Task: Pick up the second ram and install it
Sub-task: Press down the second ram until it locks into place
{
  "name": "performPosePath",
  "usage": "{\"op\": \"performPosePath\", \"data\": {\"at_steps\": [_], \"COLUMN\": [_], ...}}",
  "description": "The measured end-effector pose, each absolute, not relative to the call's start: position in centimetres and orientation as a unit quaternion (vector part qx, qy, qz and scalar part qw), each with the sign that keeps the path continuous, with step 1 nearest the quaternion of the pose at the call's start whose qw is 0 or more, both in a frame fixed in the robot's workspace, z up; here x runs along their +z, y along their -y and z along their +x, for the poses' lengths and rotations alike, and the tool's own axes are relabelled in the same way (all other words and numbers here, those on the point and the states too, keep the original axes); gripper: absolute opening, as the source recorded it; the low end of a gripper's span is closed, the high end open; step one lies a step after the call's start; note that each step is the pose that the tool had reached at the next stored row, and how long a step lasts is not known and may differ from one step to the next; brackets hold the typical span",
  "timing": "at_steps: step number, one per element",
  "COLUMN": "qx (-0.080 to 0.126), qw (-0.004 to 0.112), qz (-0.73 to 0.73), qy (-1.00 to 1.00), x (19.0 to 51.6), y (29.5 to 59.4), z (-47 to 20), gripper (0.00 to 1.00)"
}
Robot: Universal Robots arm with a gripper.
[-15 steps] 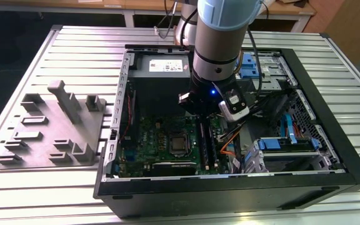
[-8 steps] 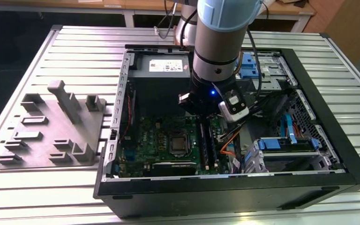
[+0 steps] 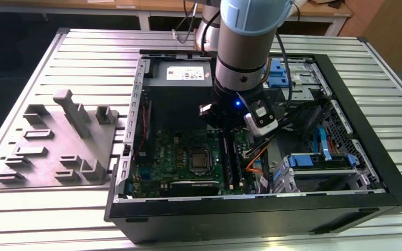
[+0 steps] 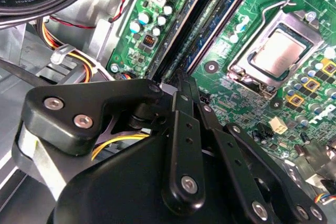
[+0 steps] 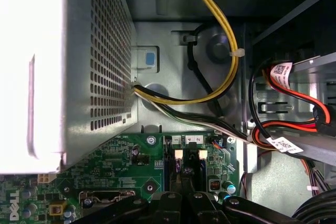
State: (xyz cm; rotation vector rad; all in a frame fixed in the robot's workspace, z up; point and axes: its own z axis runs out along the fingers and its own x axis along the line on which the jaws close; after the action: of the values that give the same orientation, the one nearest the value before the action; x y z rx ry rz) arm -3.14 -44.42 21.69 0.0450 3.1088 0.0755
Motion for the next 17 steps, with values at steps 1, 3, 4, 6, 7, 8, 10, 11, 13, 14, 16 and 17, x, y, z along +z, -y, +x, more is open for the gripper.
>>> {"op": "performPosePath", "data": {"at_steps": [1, 3, 4, 6, 7, 8, 10, 11, 13, 14, 16, 17], "qx": [0.024, 0.024, 0.024, 0.024, 0.024, 0.024, 0.024, 0.024, 0.024, 0.024, 0.024, 0.024], "qw": [0.016, 0.016, 0.016, 0.016, 0.016, 0.016, 0.016, 0.016, 0.016, 0.016, 0.016, 0.016], "qz": [0.014, 0.014, 0.014, 0.014, 0.014, 0.014, 0.014, 0.014, 0.014, 0.014, 0.014, 0.014], "qy": [-0.999, -0.999, -0.999, -0.999, -0.999, -0.999, -0.999, -0.999, -0.999, -0.999, -0.999, -0.999], "x": [21.69, 21.68, 21.68, 21.67, 21.67, 21.66, 21.66, 21.65, 21.62, 21.62, 21.61, 21.6], "y": [44.42, 44.42, 44.42, 44.42, 44.42, 44.42, 44.42, 44.42, 44.42, 44.42, 44.42, 44.42], "z": [-3.14, -3.14, -3.14, -3.14, -3.14, -3.14, -3.14, -3.14, -3.14, -3.14, -3.14, -3.14], "gripper": [0.07, 0.07, 0.07, 0.07, 0.07, 0.07, 0.07, 0.07, 0.07, 0.07, 0.07, 0.07]}}
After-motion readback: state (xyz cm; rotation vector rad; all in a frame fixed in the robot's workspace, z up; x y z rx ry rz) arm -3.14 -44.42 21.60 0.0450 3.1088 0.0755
